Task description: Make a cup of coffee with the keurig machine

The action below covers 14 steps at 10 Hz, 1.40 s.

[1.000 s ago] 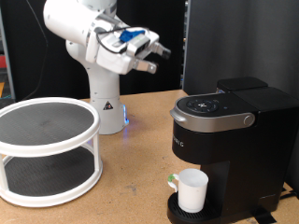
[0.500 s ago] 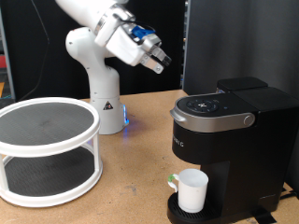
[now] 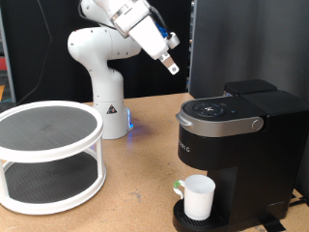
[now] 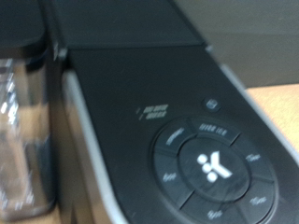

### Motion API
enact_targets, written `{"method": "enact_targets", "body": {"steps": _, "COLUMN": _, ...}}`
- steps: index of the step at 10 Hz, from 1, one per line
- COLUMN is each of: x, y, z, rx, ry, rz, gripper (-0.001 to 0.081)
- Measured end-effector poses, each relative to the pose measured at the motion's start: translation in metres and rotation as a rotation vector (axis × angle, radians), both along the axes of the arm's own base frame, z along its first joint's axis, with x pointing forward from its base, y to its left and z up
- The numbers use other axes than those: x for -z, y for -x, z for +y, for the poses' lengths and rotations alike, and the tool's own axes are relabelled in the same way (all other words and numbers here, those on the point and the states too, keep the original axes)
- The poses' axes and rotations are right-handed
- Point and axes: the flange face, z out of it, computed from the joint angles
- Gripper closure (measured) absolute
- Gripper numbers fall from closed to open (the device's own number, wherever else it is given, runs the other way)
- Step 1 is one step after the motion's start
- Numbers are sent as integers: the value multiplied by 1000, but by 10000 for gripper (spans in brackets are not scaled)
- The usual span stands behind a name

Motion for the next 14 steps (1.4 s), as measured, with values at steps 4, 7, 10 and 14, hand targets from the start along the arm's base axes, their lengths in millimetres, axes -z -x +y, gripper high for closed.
{"method": "enact_targets", "body": {"steps": 4, "x": -31, "y": -2, "z": 35, "rx": -253, "ry": 441, "rz": 49, "gripper": -2}}
{"method": "enact_targets", "body": {"steps": 7, "x": -30, "y": -5, "z": 39, "rx": -299, "ry": 488, "rz": 102, "gripper": -2}}
{"method": "enact_targets", "body": {"steps": 10, "x": -51, "y": -11, "z": 64, "rx": -472, "ry": 586, "rz": 274, "gripper": -2}}
{"method": "enact_targets", "body": {"steps": 14, "x": -64, "y": -40, "z": 77, "rx": -377, "ry": 562, "rz": 312, "gripper": -2}}
